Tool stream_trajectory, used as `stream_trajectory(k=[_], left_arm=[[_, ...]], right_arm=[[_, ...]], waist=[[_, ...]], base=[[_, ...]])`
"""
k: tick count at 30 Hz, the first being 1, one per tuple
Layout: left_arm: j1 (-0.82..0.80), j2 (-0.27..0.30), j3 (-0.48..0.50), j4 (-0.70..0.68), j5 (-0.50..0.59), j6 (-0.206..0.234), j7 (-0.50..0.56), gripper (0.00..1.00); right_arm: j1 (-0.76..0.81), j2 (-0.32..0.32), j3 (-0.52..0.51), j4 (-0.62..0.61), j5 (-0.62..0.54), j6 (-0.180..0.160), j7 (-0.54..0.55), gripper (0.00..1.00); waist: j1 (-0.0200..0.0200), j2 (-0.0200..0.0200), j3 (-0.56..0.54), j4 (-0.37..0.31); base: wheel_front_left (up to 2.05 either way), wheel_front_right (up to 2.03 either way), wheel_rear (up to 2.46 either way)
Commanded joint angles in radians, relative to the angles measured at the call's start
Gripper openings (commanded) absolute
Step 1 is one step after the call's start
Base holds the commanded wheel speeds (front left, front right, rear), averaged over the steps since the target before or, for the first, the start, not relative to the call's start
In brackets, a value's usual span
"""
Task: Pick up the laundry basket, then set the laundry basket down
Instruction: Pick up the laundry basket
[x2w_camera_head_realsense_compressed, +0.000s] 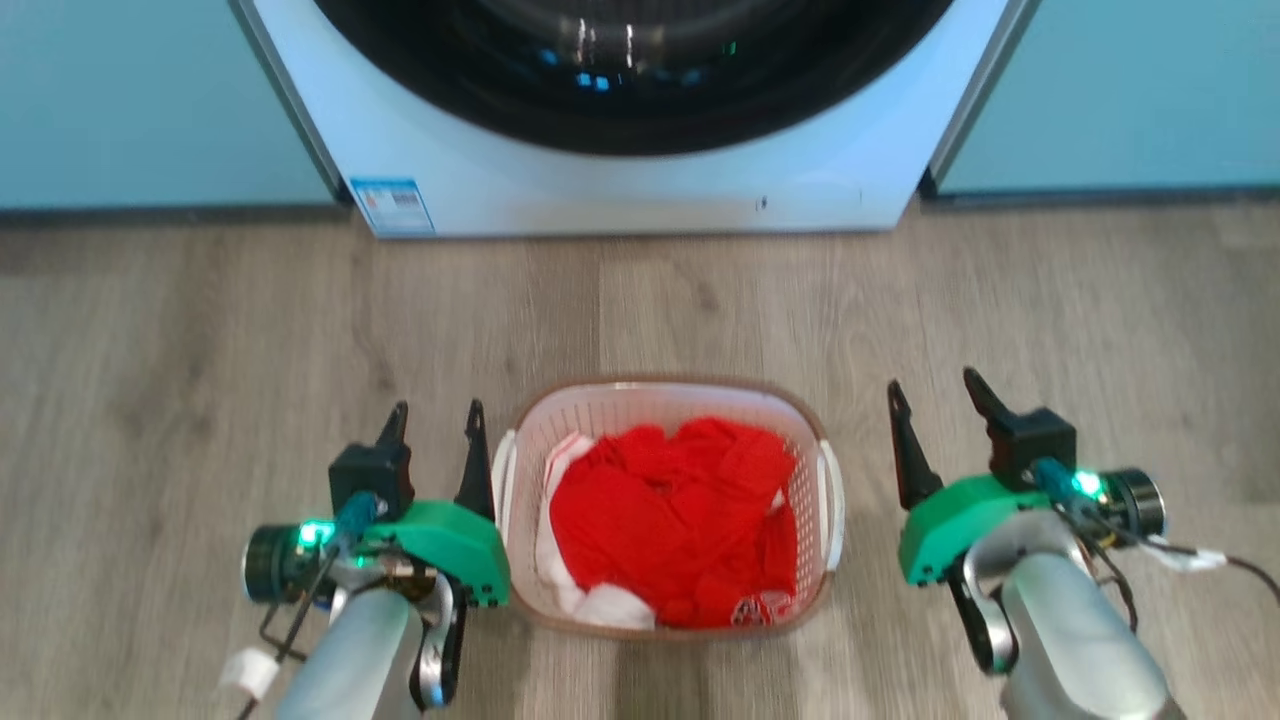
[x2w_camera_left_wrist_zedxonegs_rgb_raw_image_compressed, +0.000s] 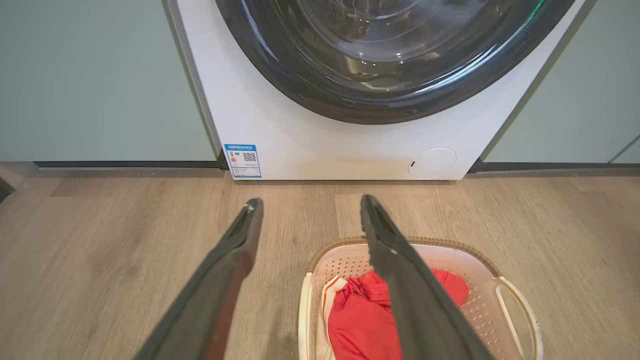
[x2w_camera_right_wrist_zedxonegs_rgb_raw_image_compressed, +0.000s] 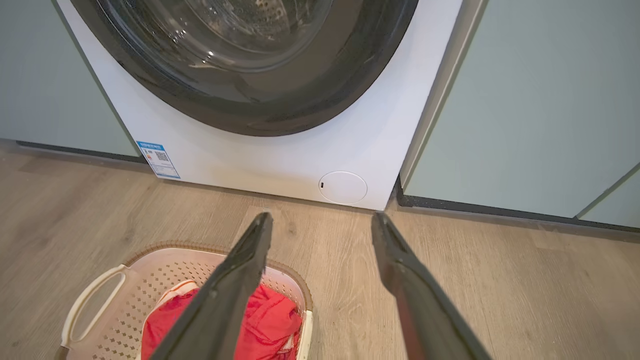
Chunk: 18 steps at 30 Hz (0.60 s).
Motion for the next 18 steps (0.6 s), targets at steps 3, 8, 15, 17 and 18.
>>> stream_trajectory(k=[3,8,15,17,18], left_arm=[[-0.088,-0.002,0.040,0.043,-0.006,-0.019,-0.005,1.00],[-0.191,-0.002,0.052,0.165,0.023,-0.056,-0.005,1.00],[-0.319,-0.002,0.054,0.321,0.072,-0.096,-0.005,1.00],[-0.355,-0.002,0.050,0.375,0.082,-0.113,-0.005,1.00],[-0.373,-0.002,0.051,0.401,0.081,-0.122,-0.005,1.00]], right_arm=[[-0.091,0.007,0.046,0.044,-0.007,0.006,-0.012,1.00],[-0.193,0.007,0.083,0.151,-0.011,0.006,-0.012,1.00],[-0.311,0.007,0.120,0.284,0.026,0.006,-0.012,1.00],[-0.342,0.007,0.135,0.324,0.047,0.006,-0.012,1.00],[-0.356,0.007,0.145,0.344,0.059,0.006,-0.012,1.00]], waist=[[-0.0001,0.0000,0.138,-0.021],[-0.0001,0.0000,0.276,-0.032],[-0.0001,0.0000,0.422,-0.039],[-0.0001,0.0000,0.455,-0.040],[-0.0001,0.0000,0.470,-0.041]], base=[[0.00,0.00,0.00],[0.00,0.00,0.00],[0.00,0.00,0.00],[0.00,0.00,0.00],[0.00,0.00,0.00]])
